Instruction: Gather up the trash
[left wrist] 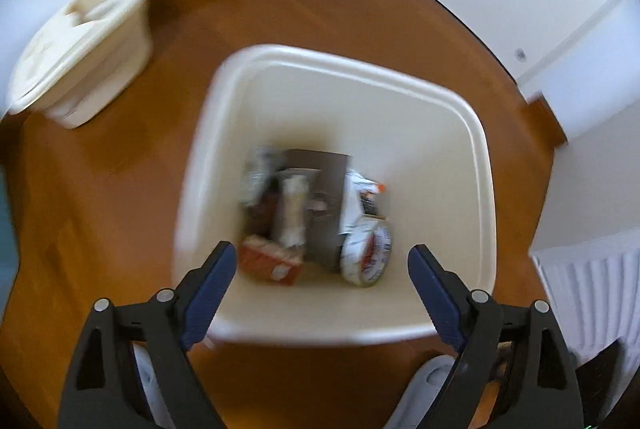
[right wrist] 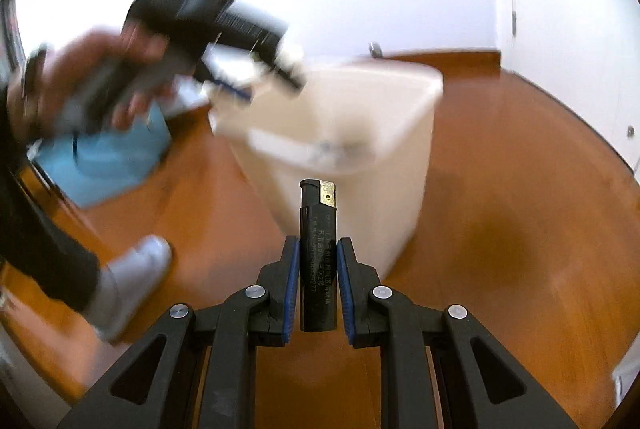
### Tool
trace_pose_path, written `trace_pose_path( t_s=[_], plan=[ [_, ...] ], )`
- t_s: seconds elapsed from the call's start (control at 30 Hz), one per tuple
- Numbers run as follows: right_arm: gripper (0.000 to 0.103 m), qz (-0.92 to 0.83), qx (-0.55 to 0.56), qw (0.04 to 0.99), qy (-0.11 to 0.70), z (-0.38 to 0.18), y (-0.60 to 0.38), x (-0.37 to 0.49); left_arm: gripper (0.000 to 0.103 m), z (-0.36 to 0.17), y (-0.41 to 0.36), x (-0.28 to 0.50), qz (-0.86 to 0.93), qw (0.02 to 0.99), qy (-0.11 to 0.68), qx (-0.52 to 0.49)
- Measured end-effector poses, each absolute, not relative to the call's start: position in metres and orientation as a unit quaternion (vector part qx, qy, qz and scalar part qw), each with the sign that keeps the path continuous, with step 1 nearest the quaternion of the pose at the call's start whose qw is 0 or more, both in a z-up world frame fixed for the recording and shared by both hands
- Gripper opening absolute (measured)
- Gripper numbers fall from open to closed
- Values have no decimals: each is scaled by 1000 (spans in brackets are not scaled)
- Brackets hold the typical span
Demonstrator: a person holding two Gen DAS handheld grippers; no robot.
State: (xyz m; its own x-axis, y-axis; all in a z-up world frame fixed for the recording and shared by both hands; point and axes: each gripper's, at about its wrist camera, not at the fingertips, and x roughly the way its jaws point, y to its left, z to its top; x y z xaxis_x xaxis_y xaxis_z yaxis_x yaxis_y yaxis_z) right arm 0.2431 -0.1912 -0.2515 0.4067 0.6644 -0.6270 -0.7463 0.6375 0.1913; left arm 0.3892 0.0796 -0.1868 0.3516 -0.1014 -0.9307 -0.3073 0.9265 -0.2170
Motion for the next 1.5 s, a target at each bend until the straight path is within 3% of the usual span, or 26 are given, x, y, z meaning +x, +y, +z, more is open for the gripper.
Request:
trace_pose_path(
  t_s=[0.1,0.27,0.5,0.57,0.8,0.83,0.87,0.9,0.97,1.2,1.5],
  plan=[
    [18,427,-70,831,350,-204,-174,280,88,-156,111,362,116,809,533,-221],
    [18,410,-117,772,471,-189,-87,383,88,-158,111,318,130,798,517,-281],
    [18,334,-226,671,622,-271,42,449,92,-209,71,276,113,765,578,-261],
    [19,315,-226,663,641,-290,56,449,103,-220,61,276,89,760,602,-229],
    [22,256,-247,627,693,-352,66,444,103,-208,72,263,99,779,593,-179],
    [24,247,-250,622,700,-362,68,440,103,-208,74,263,98,778,594,-179],
    [45,238,-253,621,703,-366,68,440,103,-207,76,263,96,777,595,-179],
    [79,229,-258,623,702,-368,67,439,103,-205,78,264,95,777,596,-178],
    [98,224,-259,646,682,-355,67,441,103,-201,76,264,95,779,596,-171],
    [98,257,-226,697,630,-273,63,428,103,-165,68,254,94,802,572,-144],
    [103,256,-98,822,499,-72,-47,308,103,-37,58,203,74,862,499,-54]
  ],
)
